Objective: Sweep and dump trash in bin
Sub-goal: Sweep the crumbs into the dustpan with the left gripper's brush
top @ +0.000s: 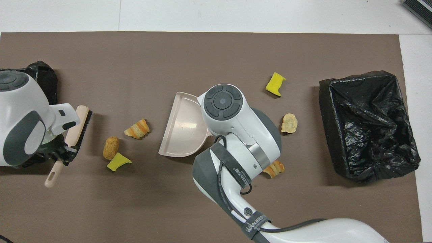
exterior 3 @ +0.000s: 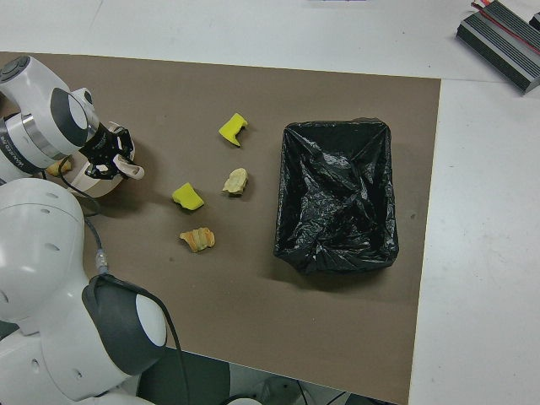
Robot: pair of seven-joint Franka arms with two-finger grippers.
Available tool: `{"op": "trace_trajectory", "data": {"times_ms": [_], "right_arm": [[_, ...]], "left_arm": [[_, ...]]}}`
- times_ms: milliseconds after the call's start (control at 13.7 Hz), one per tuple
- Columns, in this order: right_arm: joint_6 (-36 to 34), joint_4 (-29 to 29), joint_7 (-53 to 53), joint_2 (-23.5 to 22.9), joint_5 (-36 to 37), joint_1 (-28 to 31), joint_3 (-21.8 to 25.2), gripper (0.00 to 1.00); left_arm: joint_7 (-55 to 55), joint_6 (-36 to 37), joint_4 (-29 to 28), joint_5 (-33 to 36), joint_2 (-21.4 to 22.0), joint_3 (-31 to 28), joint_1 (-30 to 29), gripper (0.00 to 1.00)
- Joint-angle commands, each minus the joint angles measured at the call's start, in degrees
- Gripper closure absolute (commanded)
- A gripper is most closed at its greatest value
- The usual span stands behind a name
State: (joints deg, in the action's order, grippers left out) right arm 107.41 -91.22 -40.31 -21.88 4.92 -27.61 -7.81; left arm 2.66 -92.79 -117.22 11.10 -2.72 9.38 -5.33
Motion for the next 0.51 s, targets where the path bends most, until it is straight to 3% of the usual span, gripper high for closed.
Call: {"op": "trace_trajectory", "data": {"times_ms": [0, 146, 439], "right_arm": [[2.44, -1.5, -9.15, 0.34, 0.7, 0.89, -0.19, 1.0], [3.94, -1.94, -12.85, 0.26, 4.38, 0.98, -0.28, 1.0], [4.47, -2.21, -16.38, -0.54, 5.45, 0.98, -0.28, 1.0]], "left_arm": [[-7.11, -7.2, -16.07, -2.83, 11.13, -0.5, 0.5, 1.0], [-13.89, -9.24, -20.75, -7.04, 14.14, -0.5, 0.85, 1.0], [-23.98, -16.87, -23.05, -11.18, 12.66, -0.33, 7.6, 1.0]]}}
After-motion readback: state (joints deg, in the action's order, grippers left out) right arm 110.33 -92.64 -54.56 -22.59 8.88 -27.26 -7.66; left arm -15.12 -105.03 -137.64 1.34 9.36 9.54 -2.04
